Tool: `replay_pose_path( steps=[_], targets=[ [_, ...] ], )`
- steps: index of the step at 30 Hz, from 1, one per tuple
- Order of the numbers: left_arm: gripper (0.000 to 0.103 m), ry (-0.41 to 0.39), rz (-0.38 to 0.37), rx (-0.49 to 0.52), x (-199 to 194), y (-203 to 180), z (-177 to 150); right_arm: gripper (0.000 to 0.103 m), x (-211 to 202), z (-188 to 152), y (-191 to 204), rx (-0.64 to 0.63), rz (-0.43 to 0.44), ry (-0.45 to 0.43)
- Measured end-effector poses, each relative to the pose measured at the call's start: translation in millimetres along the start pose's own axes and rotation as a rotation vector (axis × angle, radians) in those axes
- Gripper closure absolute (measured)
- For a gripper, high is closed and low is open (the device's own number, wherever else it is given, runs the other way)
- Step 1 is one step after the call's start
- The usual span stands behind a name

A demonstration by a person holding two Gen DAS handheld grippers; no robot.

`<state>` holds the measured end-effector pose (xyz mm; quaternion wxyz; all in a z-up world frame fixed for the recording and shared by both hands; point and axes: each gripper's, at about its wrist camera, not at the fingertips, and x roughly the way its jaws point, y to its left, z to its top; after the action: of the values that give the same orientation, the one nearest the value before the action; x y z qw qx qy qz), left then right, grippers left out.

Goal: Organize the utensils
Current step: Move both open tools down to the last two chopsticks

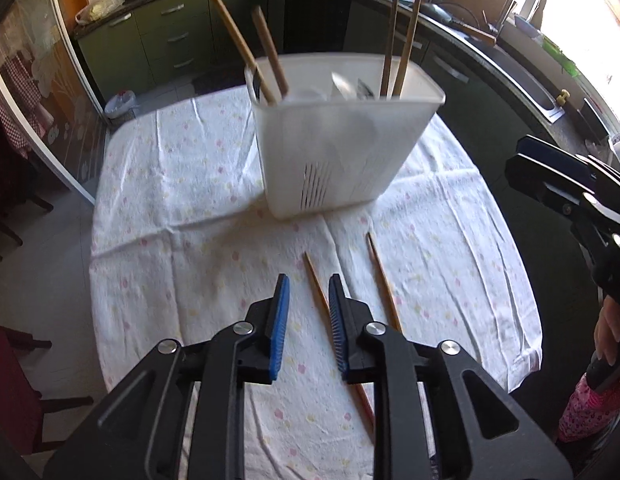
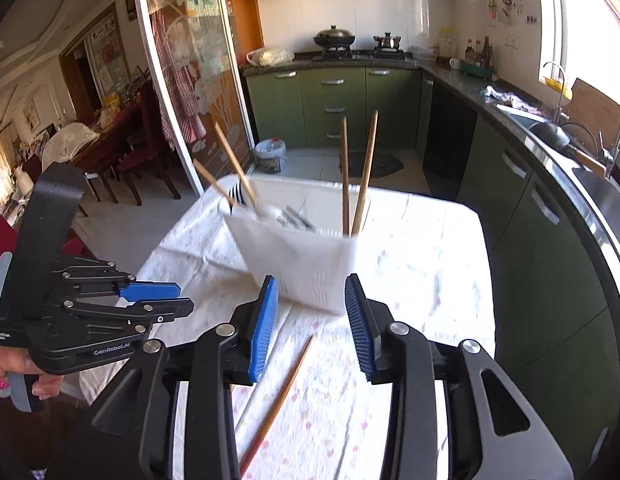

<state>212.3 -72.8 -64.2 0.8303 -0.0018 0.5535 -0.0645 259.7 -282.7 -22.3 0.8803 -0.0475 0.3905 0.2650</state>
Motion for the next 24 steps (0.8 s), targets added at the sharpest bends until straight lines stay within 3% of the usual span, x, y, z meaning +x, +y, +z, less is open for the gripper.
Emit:
replay_pose_path(
  steps=[3, 6, 14, 24],
  targets=[
    [0.084, 0.109, 0.003, -0.061, 35.7, -1.8, -17.0, 0.067, 14.9, -32.3, 3.6, -0.008, 0.001, 0.079],
    [0.084, 0.162, 0.011, -0.113, 60.2, -7.5, -24.5, 0.065, 24.3, -54.0, 4.4, -0.014, -0.007, 0.123],
    [0.084, 0.196, 0.054, -0.180, 90.9, -18.8, -19.7, 0.062, 44.7, -86.0, -4.7, 0.003, -0.006, 0.202],
    [0.084, 0.218, 0.098, -0.162, 104.5, -22.3, -20.7, 0.062, 83.9, -85.9, -17.7, 0.066, 0.006, 0.294]
  ],
)
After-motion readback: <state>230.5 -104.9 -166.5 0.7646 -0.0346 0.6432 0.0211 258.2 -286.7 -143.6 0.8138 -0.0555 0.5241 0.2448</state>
